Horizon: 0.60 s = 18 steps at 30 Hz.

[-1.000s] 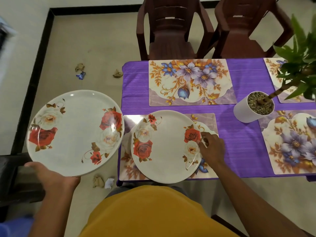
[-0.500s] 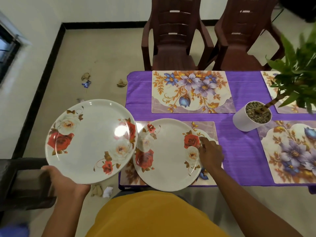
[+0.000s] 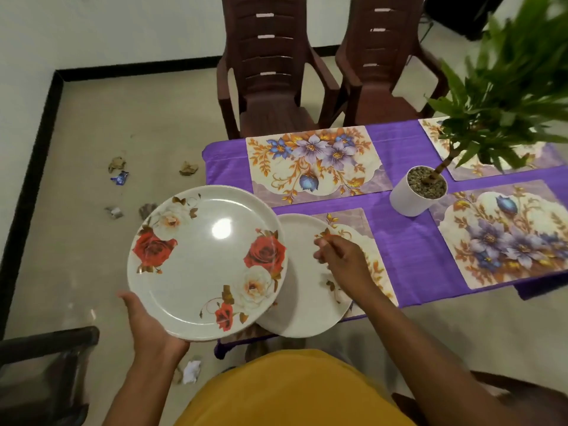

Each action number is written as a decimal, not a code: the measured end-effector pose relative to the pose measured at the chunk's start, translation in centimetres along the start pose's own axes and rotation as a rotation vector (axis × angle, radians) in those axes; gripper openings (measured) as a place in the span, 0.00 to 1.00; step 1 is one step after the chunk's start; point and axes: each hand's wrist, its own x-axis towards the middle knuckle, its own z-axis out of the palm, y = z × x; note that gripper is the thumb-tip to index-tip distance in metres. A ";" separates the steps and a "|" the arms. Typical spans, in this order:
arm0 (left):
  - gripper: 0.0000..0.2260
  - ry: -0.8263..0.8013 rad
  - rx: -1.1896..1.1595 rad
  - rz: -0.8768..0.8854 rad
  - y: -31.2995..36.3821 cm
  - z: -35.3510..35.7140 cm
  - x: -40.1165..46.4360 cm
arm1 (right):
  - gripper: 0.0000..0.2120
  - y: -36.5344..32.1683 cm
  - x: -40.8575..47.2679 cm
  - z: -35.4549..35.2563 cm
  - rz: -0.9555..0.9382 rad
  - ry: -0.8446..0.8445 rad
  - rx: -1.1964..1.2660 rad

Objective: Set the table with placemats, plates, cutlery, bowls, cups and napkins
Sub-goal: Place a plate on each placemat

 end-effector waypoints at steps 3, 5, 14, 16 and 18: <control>0.29 -0.010 0.053 -0.059 -0.5 1.4 -0.1 | 0.08 -1.8 -1.8 0.7 -0.024 -0.035 0.079; 0.27 -0.038 0.057 -0.099 -1.1 1.9 0.1 | 0.04 -1.8 -2.4 0.6 -0.010 0.009 0.078; 0.24 -0.230 0.155 -0.216 -4.4 7.1 -0.5 | 0.07 0.6 -2.6 -5.0 0.144 0.232 0.015; 0.25 -0.253 0.180 -0.191 -5.8 8.5 -0.8 | 0.06 1.7 -2.2 -6.9 0.150 0.258 0.025; 0.27 -0.252 0.222 -0.144 -7.5 10.5 -1.9 | 0.08 2.8 -1.9 -9.0 0.153 0.272 0.057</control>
